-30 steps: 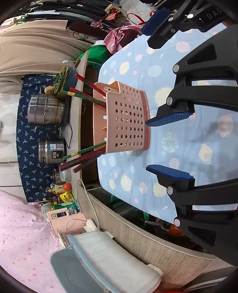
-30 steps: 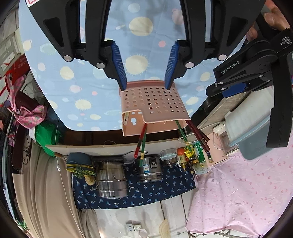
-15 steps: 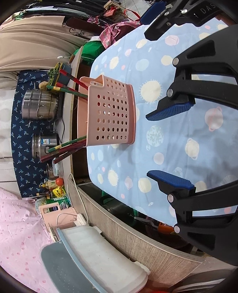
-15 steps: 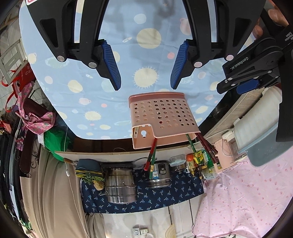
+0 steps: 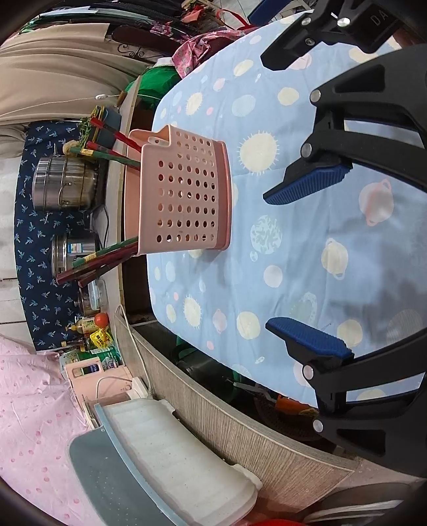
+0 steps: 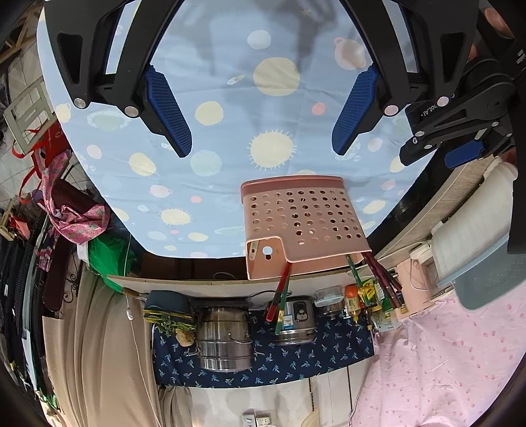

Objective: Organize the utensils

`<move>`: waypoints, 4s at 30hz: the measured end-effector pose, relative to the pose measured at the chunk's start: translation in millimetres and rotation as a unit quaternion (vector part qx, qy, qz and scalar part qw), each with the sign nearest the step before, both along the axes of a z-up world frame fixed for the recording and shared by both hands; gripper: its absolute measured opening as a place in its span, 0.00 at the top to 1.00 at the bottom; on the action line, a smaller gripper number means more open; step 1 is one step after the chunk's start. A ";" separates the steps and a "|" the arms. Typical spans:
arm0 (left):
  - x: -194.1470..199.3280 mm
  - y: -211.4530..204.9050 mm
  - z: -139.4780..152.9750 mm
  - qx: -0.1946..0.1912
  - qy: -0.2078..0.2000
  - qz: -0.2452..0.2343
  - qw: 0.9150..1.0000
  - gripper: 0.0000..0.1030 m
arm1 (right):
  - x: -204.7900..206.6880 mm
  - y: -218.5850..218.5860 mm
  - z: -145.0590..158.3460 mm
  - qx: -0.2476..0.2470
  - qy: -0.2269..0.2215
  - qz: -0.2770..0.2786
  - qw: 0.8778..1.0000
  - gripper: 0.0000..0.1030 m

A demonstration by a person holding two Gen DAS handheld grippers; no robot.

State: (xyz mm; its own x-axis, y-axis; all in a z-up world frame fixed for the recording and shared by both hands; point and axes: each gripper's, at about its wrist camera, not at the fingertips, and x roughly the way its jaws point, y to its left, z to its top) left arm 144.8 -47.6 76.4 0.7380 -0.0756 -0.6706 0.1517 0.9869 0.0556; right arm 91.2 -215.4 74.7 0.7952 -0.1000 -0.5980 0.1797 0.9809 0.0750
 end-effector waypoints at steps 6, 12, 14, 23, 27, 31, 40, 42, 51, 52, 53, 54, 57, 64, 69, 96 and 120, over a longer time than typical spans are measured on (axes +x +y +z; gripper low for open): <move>-1.9 -0.3 -2.1 0.004 -0.002 -0.001 1.000 0.25 | 2.7 2.3 -4.4 -0.004 0.011 -0.002 1.000 0.14; -2.3 -0.3 -5.1 0.003 0.001 0.001 1.000 0.15 | 2.9 1.6 -3.5 -0.010 0.008 -0.010 1.000 0.06; -2.4 -0.2 -5.9 0.003 0.002 0.001 1.000 0.13 | 2.6 0.7 -3.2 -0.011 0.006 -0.014 1.000 0.06; -1.8 -2.6 -10.0 0.007 0.006 -0.001 1.000 0.08 | 5.1 -2.5 -8.6 -0.009 0.012 -0.020 1.000 0.06; -0.6 -2.8 -10.5 0.008 0.007 0.000 1.000 0.08 | 6.1 -3.1 -11.3 -0.009 0.015 -0.021 1.000 0.06; 0.6 -2.2 -10.6 0.008 0.006 0.002 1.000 0.07 | 7.7 -4.1 -13.6 -0.008 0.017 -0.023 1.000 0.06; 3.4 -3.2 -12.0 0.012 0.004 0.004 1.000 0.07 | 10.3 -6.3 -18.1 -0.006 0.024 -0.025 0.999 0.06; 3.6 -3.4 -11.8 0.013 0.004 0.004 1.000 0.07 | 10.4 -6.7 -18.6 -0.005 0.025 -0.026 0.999 0.06; 4.6 -2.7 -11.5 0.014 0.002 0.003 1.000 0.07 | 10.8 -6.4 -20.1 -0.005 0.027 -0.026 0.999 0.06; 4.5 -2.3 -11.1 0.015 0.002 0.003 1.000 0.07 | 10.6 -6.5 -20.1 -0.004 0.027 -0.026 0.999 0.06; 4.8 -1.7 -10.9 0.015 0.002 0.003 1.000 0.07 | 10.6 -6.5 -20.0 -0.004 0.027 -0.026 0.999 0.06; 4.3 -2.3 -10.9 0.015 0.002 0.004 1.000 0.07 | 10.6 -6.3 -20.1 -0.004 0.027 -0.027 0.999 0.06; 4.4 -2.4 -10.6 0.015 0.002 0.005 1.000 0.07 | 10.6 -6.4 -20.1 -0.004 0.027 -0.026 0.999 0.06; 4.1 -2.9 -10.7 0.016 0.001 0.005 1.000 0.07 | 10.3 -4.4 -21.2 -0.005 0.028 -0.024 0.999 0.06; 5.0 -1.6 -9.6 0.017 0.001 0.003 1.000 0.07 | 10.5 -4.2 -21.2 -0.006 0.027 -0.025 0.999 0.06; 2.6 -5.8 -4.0 0.034 -0.014 0.013 0.999 0.07 | 11.4 -4.1 -20.6 -0.008 0.027 -0.025 0.999 0.06; 8.2 -8.8 -6.1 0.038 -0.012 0.009 0.999 0.07 | 18.1 -6.4 -18.7 -0.014 0.027 -0.024 0.999 0.06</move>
State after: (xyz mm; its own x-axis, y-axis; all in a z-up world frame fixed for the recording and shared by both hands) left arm 153.1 -56.3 70.2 0.7547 -0.0118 -0.6560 0.1326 0.9820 0.1349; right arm 109.3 -221.8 56.0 0.7561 -0.1550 -0.6359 0.2304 0.9724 0.0370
